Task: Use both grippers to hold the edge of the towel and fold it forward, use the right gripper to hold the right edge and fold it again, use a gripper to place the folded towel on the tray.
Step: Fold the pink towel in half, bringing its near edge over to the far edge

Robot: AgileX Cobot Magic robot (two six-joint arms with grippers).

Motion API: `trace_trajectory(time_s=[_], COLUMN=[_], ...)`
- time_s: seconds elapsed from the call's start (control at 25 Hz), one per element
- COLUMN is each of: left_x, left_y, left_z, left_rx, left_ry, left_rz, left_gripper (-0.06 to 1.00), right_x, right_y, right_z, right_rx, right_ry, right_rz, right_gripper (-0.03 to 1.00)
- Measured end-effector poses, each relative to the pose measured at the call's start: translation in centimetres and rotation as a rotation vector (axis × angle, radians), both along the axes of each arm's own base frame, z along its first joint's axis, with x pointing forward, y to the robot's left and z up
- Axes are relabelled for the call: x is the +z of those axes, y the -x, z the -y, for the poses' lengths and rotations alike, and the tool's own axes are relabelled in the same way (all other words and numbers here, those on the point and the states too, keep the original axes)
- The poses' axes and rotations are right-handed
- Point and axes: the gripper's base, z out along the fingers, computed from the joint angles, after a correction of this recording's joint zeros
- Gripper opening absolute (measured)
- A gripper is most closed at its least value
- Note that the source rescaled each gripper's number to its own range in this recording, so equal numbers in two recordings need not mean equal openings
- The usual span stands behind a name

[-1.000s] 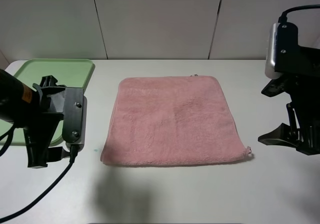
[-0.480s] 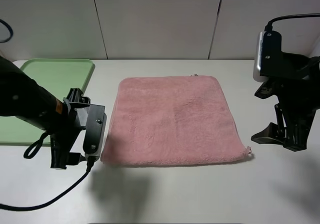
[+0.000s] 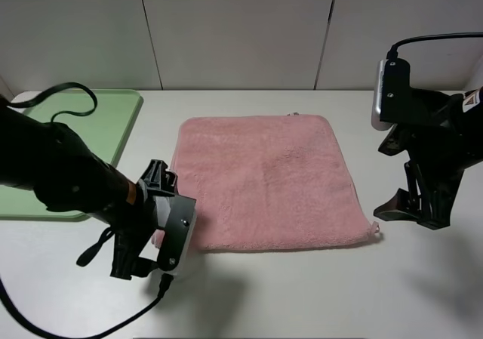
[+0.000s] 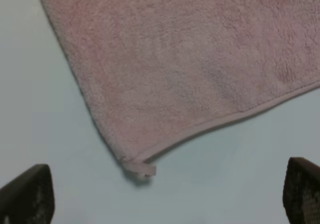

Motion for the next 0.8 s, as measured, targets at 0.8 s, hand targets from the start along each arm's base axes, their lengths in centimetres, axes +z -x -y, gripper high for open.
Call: trace_trajectory(time_s=[0.8], left_x=[-0.9], left_y=[-0.3], left_z=[0.7], left_rx=[0.009], left_ry=[0.013], left_rz=[-0.006], left_gripper=[0.98], right_x=[-1.7], right_y=[-0.4], right_z=[-0.1], right_rx=[0.037], right_ry=[0.031], right_rz=[-0.056], right_gripper=[1.0])
